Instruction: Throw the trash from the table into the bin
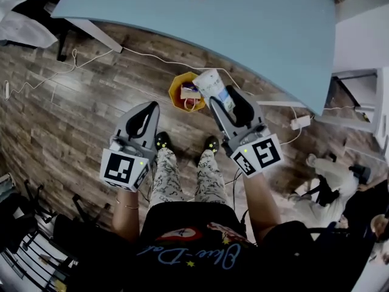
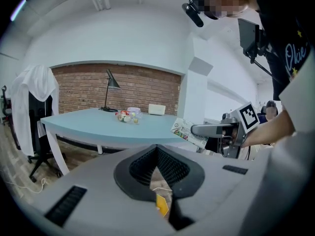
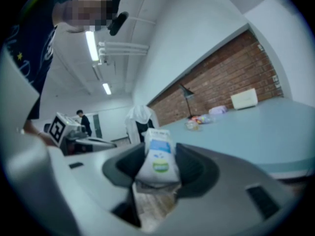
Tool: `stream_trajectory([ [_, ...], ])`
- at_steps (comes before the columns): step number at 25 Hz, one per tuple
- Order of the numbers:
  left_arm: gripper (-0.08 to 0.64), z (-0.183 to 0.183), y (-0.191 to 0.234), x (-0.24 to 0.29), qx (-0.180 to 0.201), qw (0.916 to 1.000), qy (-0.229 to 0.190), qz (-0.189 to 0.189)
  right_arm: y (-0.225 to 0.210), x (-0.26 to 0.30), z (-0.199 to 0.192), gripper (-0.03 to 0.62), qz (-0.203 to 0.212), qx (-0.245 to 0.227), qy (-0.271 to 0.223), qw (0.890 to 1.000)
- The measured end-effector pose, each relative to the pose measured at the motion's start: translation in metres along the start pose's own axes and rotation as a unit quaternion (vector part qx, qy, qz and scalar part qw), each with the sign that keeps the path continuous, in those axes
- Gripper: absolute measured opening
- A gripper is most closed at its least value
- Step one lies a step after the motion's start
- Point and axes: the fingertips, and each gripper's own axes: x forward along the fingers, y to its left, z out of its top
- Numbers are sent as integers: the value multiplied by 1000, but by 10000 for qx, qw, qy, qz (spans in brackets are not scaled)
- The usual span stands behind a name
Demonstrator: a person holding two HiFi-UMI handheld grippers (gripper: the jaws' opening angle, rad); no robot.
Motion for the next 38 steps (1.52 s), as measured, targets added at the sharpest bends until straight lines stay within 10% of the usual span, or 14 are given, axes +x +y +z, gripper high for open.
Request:
stream_trajectory([
  [38,8,-151,37,65,-864,9955,390,29,-59,64,-232,204,-349,120,1678,9851],
])
